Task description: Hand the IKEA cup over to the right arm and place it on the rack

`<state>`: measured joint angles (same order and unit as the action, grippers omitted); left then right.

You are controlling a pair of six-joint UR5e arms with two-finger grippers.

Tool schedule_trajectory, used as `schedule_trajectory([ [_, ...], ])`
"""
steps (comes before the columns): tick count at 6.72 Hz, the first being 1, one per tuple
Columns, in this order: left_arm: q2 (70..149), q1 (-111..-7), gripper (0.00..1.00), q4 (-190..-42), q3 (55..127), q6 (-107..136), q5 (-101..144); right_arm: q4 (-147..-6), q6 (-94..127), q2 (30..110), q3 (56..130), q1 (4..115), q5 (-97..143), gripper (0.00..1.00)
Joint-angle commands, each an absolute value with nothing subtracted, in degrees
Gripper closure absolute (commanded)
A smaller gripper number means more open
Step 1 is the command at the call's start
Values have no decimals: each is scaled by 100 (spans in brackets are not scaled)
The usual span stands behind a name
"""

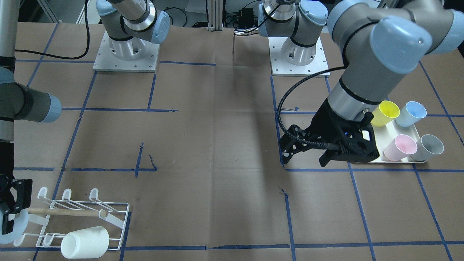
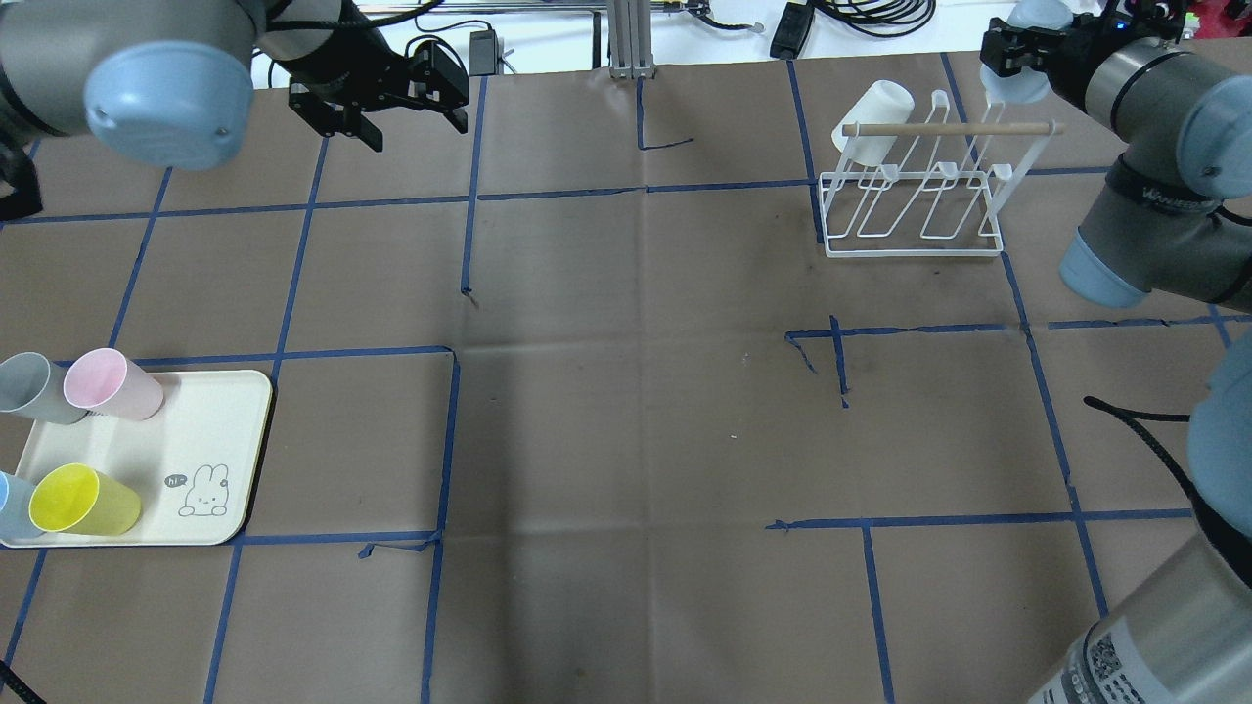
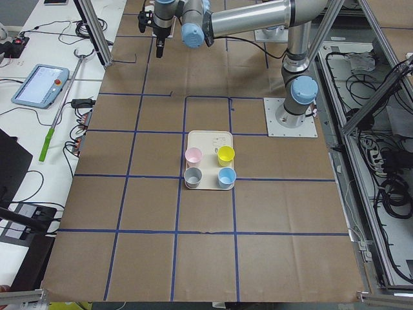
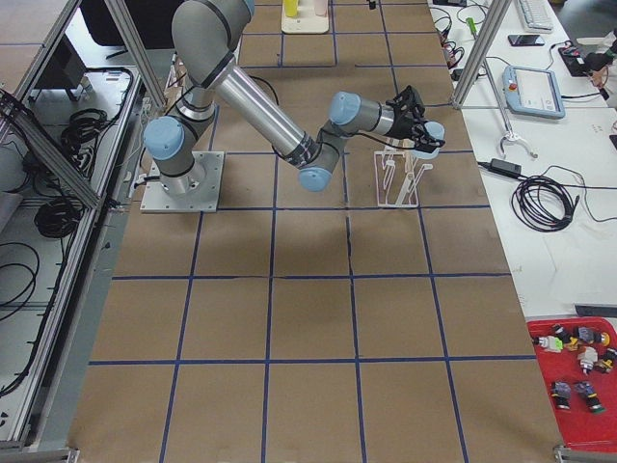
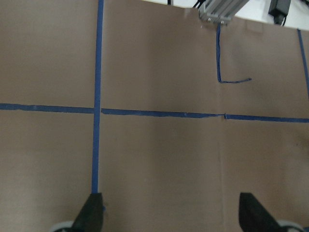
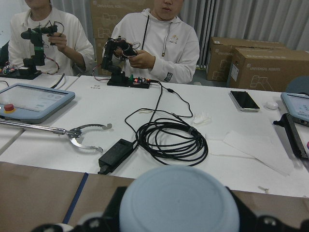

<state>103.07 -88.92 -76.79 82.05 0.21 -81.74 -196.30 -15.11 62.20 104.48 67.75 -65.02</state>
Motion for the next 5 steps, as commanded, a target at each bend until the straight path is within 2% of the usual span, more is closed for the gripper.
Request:
schedule_trajectory([
  [1,9654,-8851,1,-9487,7866,-351,-8885,-19617,-1617,5908,10180,6689,-6478,80],
  [5,9002,-8903,1,-9301,8803,-343,-8868,-19696,-1547,5670,10125,6715,-6416,80],
])
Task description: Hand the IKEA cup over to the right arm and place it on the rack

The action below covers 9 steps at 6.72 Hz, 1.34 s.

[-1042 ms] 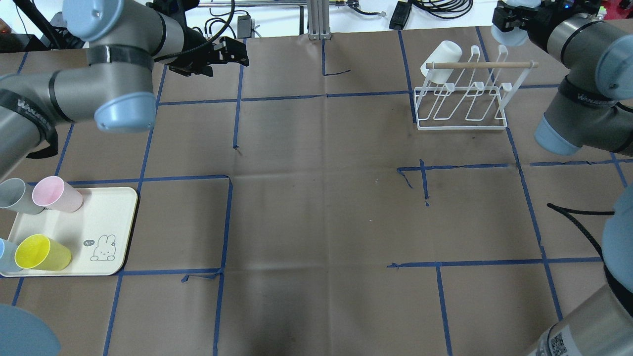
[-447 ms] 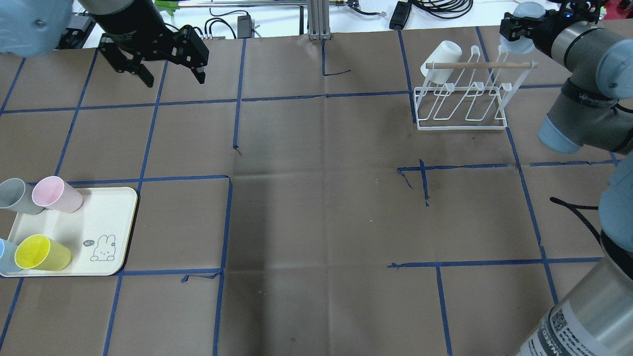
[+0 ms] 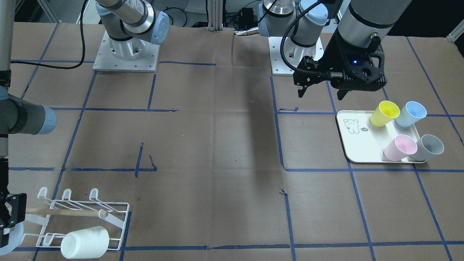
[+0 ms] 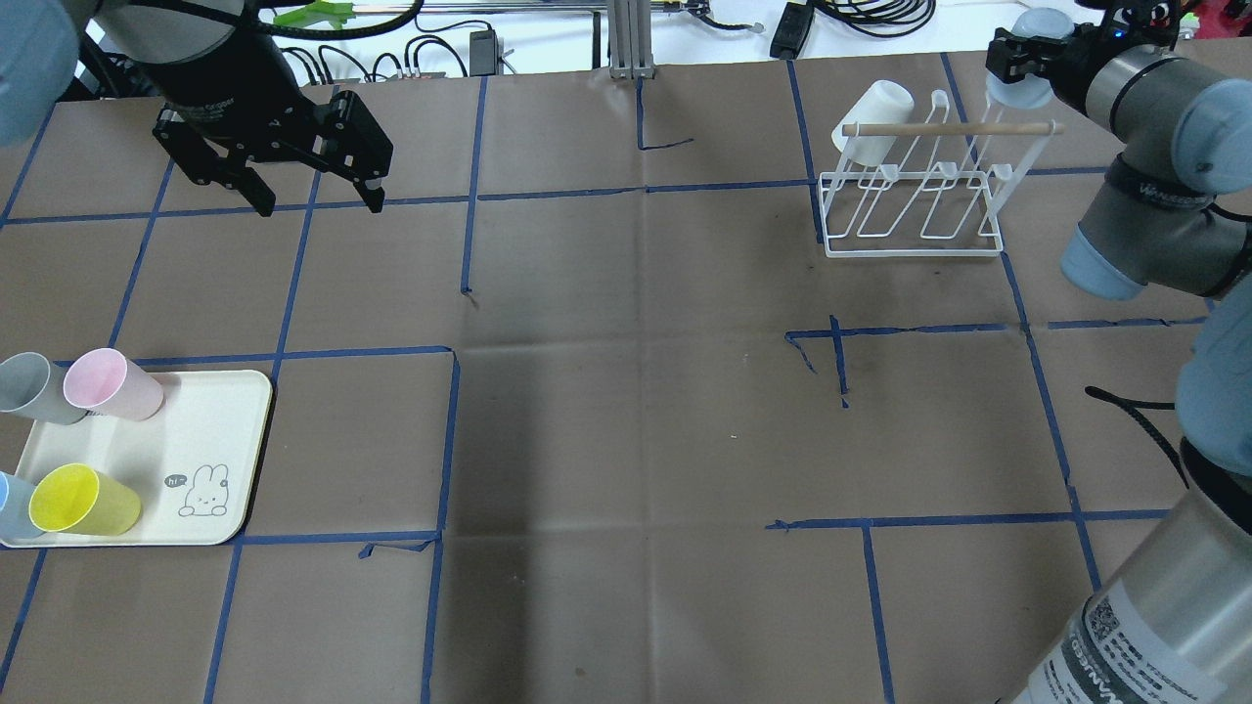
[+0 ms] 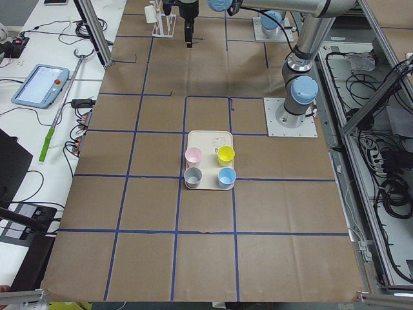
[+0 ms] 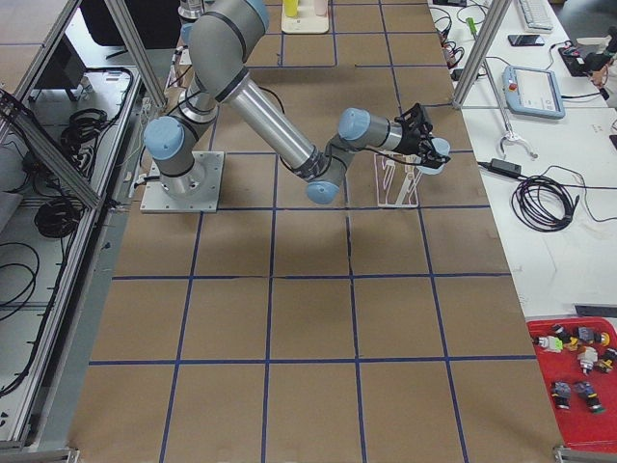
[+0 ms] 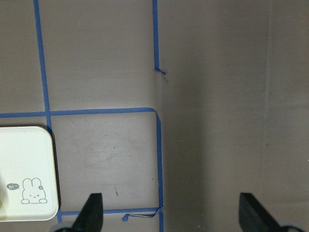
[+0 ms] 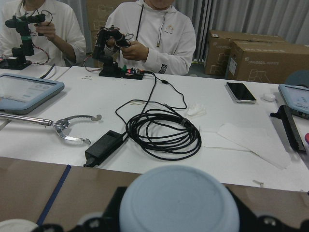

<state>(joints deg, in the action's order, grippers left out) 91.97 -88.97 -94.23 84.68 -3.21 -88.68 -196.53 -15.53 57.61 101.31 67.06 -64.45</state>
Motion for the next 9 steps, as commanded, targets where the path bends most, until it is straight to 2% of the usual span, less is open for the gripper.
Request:
schedule_trajectory([
  [1,9017,-8903,1,-8742,8928,-325,-8894,-19705,-1547,5599,10090,6732,-6407,80],
  [4,9053,-8903,0,-8701,8904,-290,-8895,-19679,-1529,5520,10090,6741,-6416,79],
  [5,9061,-8912,0,-8701,8877,-290,-8895,-19679,-1529,5493,10090,6767,-6407,68],
  [6,9062,-8912,0,-8710,8868,-299,-8895,-19679,-1521,5493,10090,6768,-6416,29],
  [7,9062,-8912,0,-8710,8868,-299,-8895,-19609,-1190,5484,10107,6768,-6425,1],
  [9,9053,-8912,0,-8736,8877,-351,-8903,-19600,-870,5528,10099,6768,-6442,0],
])
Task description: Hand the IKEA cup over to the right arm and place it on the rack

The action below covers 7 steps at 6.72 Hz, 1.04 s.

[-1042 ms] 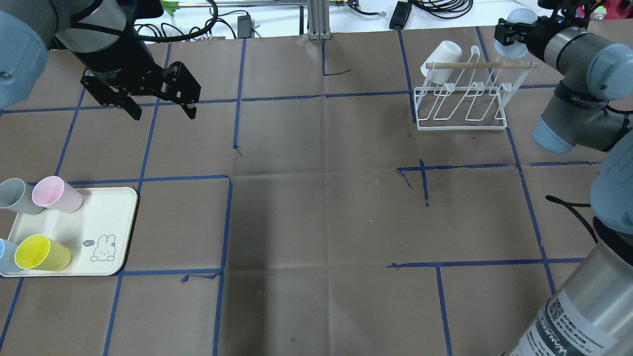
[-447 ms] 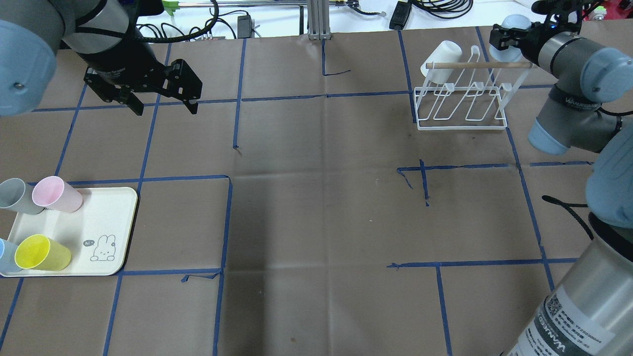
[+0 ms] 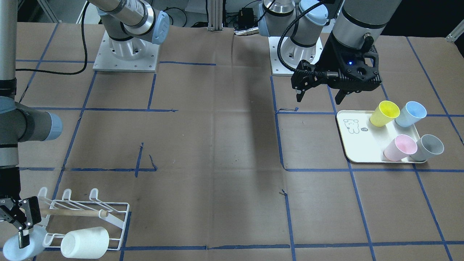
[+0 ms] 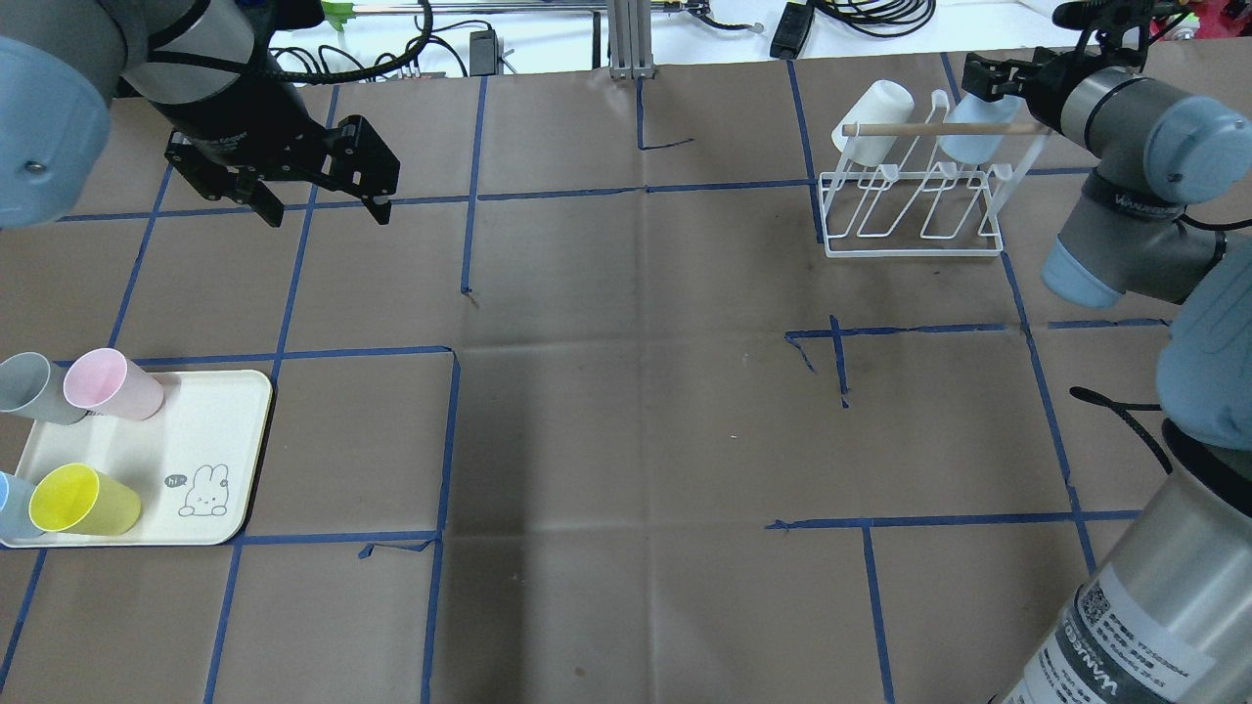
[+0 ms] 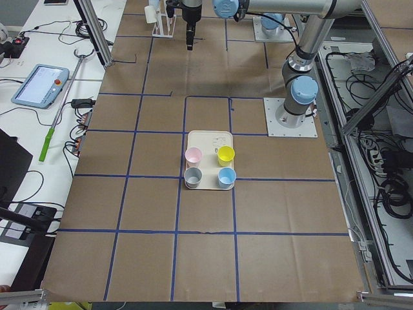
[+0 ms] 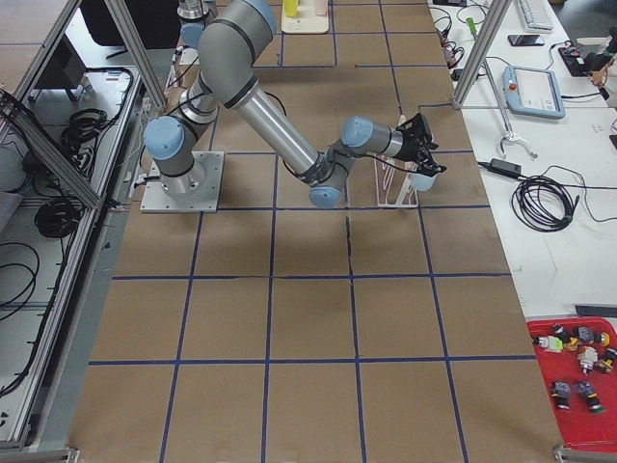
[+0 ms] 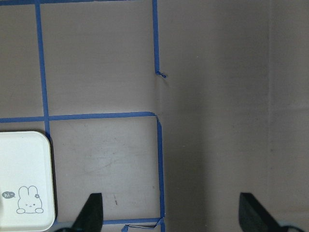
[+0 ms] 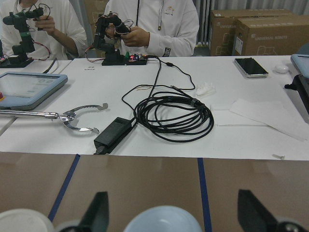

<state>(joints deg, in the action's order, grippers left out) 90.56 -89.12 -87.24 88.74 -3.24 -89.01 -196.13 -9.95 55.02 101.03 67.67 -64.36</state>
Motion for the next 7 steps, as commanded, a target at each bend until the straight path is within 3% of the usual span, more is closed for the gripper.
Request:
schedule_trajectory([
  [1,9044,-8912,0,-8745,8868,-378,-8903,-19582,-888,5581,10081,6776,-6442,0],
  [3,9044,-8964,0,-8736,8868,-466,-8982,-18394,-940,6053,9976,6803,-6486,0],
  [5,9053,-8982,0,-8736,8903,-466,-8991,-16025,-949,6913,9914,6820,-6504,0],
  [7,9114,-8982,0,-8710,8965,-457,-8991,-14529,-949,7512,9774,6925,-6906,0],
])
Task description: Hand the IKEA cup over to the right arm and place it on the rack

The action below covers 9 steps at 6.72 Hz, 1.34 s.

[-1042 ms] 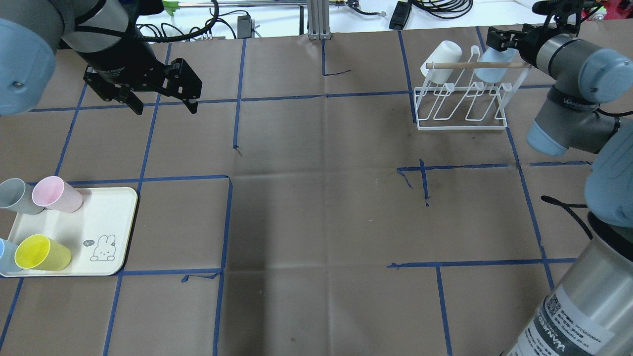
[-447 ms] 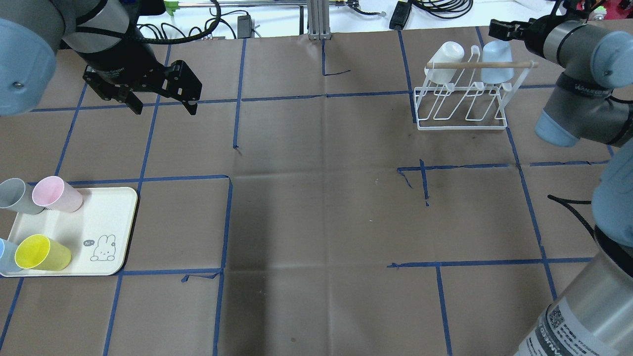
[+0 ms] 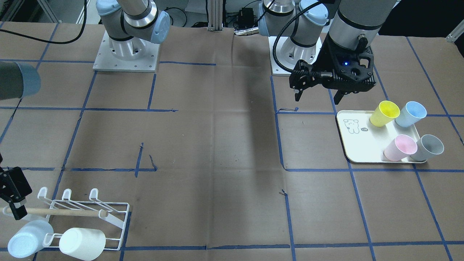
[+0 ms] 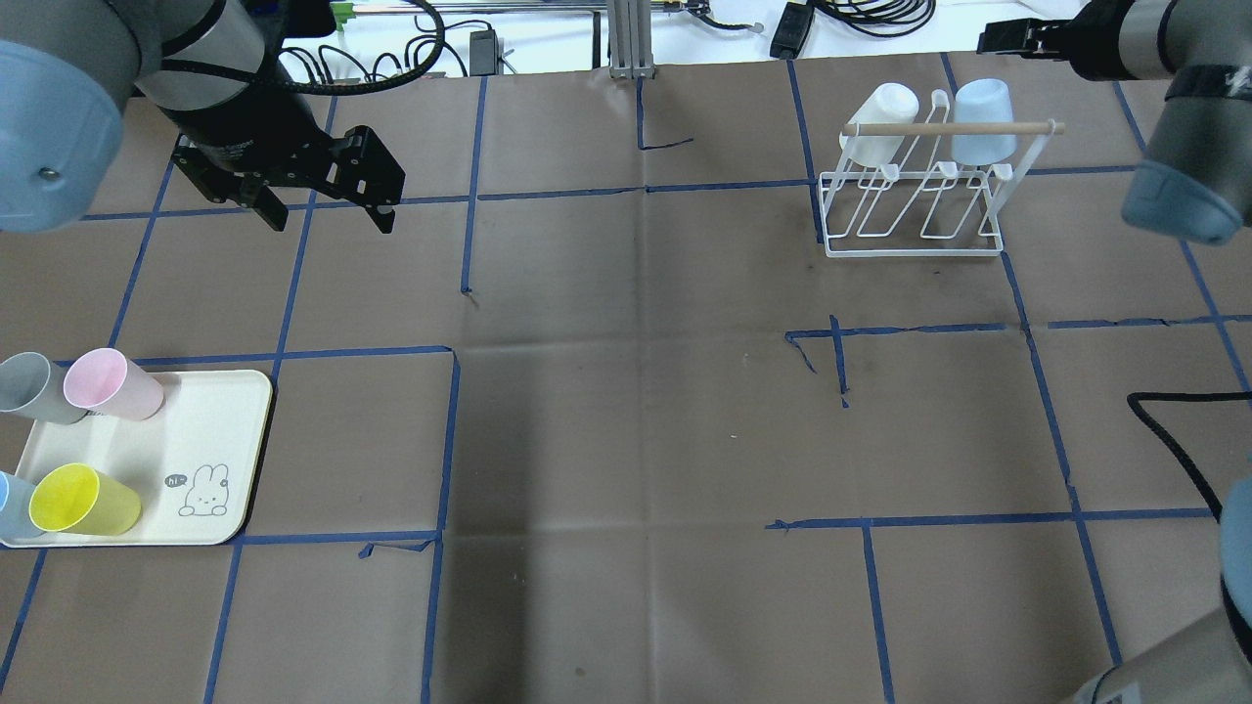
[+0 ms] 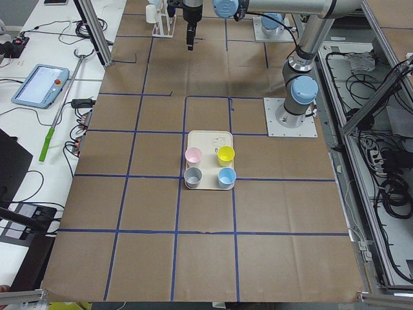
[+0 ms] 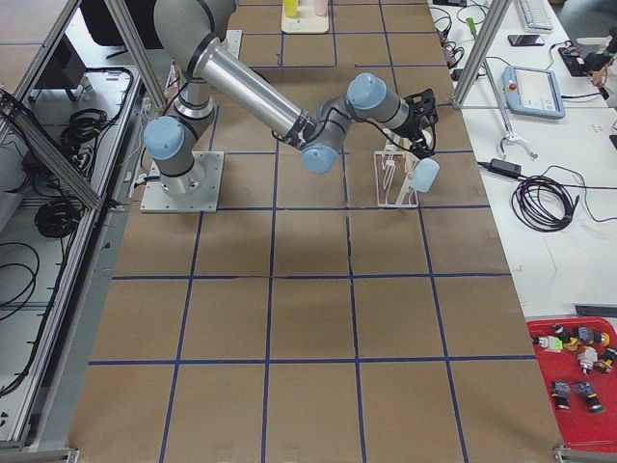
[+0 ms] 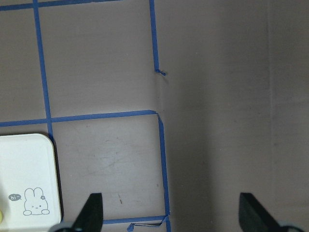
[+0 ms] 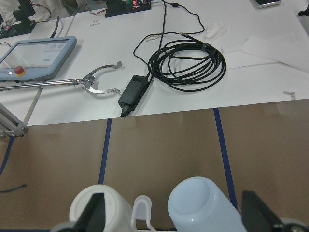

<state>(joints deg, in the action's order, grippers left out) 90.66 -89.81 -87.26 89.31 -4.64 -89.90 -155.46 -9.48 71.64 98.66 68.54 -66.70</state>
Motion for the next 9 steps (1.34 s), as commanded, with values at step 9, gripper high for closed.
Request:
schedule_trajectory([
  [9,9132,-8974,0,-8657,8956,-510,-9184,-9038,193,8769,8656,8710,-8639,0],
])
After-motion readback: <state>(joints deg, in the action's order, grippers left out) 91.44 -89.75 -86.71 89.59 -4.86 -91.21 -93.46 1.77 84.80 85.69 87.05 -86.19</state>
